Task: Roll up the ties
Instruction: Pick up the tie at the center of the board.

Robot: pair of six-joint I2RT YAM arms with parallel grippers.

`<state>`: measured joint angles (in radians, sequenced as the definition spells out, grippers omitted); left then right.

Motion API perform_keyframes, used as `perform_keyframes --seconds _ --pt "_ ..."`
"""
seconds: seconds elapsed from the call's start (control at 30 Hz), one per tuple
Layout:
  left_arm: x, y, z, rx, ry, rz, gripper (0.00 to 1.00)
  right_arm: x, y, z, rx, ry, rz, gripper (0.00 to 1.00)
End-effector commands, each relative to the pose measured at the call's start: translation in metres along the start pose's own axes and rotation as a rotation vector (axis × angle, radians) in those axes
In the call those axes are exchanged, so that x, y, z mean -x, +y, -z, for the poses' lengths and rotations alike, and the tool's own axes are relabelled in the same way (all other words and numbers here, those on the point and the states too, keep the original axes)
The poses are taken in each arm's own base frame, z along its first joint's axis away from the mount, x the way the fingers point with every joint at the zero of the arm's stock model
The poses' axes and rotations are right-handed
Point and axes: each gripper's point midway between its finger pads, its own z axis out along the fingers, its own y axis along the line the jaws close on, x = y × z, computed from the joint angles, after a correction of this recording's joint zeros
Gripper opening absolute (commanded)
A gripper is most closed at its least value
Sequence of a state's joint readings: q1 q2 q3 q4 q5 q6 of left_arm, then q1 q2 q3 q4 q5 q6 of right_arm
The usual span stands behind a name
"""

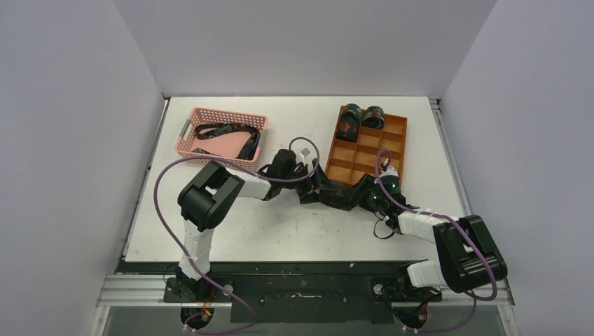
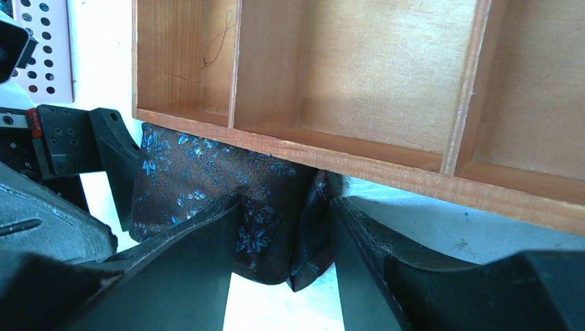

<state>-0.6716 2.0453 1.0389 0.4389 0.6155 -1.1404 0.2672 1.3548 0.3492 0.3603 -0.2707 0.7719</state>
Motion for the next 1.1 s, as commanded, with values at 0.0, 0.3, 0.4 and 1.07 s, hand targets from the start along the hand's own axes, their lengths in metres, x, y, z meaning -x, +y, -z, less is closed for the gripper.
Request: perform_keyframes --seconds 0.0,0.3,0.4,1.07 --pt "0.022 0.027 0.008 0.115 -0.062 -0.045 0.89 -0.039 -0.039 0.007 -0.13 0.121 0.008 0.49" --pt "0.026 0.01 -0.004 0.05 -0.018 -0.142 0.87 -0.041 -0.037 0.006 -0.121 0.133 0.014 0.49" --pt "0.014 0.006 -0.011 0.008 0.031 -0.158 0.85 -0.042 -0.037 0.006 -0.119 0.135 0.014 0.49" --pt "-0.002 0.008 -0.027 -0.087 0.077 -0.103 0.45 -0.057 -0.034 0.002 -0.119 0.169 0.036 0.47"
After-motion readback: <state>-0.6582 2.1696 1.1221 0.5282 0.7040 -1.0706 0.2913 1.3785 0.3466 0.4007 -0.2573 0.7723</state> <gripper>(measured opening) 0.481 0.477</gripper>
